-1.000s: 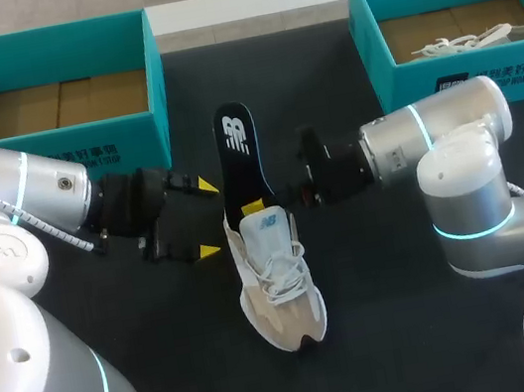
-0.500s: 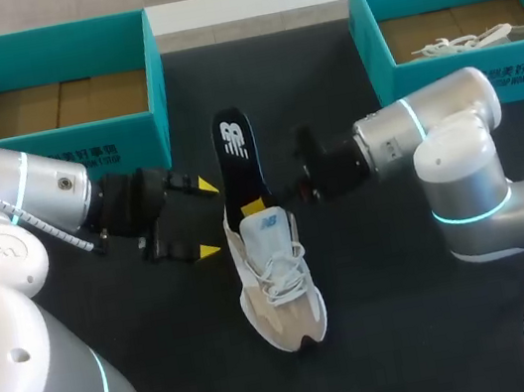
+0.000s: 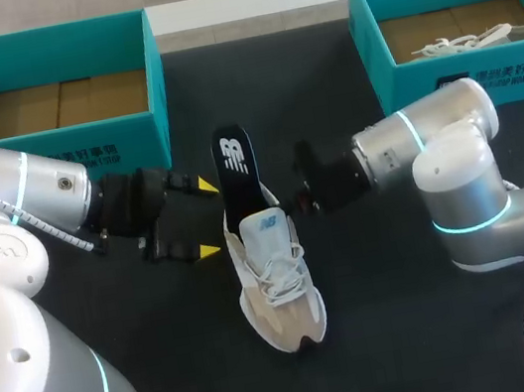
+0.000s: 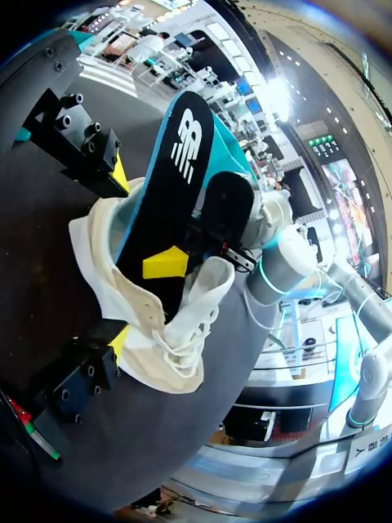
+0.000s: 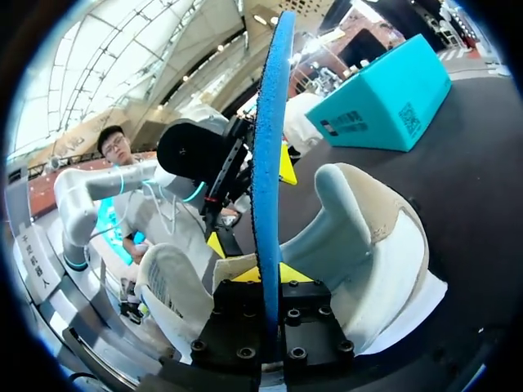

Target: Take the shoe out of the shoebox, open the shoe tongue, remove and reinsert the insole, then place the shoe into the shoebox

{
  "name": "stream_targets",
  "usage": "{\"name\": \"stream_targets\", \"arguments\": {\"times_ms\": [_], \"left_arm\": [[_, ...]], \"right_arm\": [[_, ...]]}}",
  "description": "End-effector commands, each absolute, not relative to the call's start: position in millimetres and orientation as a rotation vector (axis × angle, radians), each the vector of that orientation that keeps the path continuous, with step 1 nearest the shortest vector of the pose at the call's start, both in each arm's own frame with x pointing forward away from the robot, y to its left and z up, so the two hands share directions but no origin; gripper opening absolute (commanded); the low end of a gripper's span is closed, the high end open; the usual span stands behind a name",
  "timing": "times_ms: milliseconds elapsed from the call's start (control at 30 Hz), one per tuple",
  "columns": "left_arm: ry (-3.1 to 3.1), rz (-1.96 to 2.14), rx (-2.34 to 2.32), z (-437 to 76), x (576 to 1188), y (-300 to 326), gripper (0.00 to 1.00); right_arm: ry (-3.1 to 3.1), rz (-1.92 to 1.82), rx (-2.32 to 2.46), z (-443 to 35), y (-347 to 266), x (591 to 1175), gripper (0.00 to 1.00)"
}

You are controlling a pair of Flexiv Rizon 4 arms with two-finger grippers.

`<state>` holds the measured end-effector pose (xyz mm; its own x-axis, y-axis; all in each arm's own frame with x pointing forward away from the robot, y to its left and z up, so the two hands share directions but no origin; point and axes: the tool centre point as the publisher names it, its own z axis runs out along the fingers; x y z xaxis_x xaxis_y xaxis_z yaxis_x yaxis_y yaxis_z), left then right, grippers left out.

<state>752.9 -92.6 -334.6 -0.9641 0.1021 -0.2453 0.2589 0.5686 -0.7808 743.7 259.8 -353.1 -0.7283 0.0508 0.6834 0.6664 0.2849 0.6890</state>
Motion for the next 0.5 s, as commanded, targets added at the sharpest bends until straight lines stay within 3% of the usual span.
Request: {"name": "stream_targets", "arguments": {"times_ms": [33,167,500], "left_arm": [[2.629,-1.345,0.305,-334,752,-93,1.0],[2.629,-1.345,0.305,-334,752,-93,1.0],[2.629,-1.345,0.305,-334,752,-93,1.0]], "right_arm": [[-2.035,-1.472,-0.641,-347,258,744,0.09],[-2.055,-1.475,-0.627,-342,257,750,0.15],[-2.079,-1.477,-0.586,-337,259,764,0.15]]}}
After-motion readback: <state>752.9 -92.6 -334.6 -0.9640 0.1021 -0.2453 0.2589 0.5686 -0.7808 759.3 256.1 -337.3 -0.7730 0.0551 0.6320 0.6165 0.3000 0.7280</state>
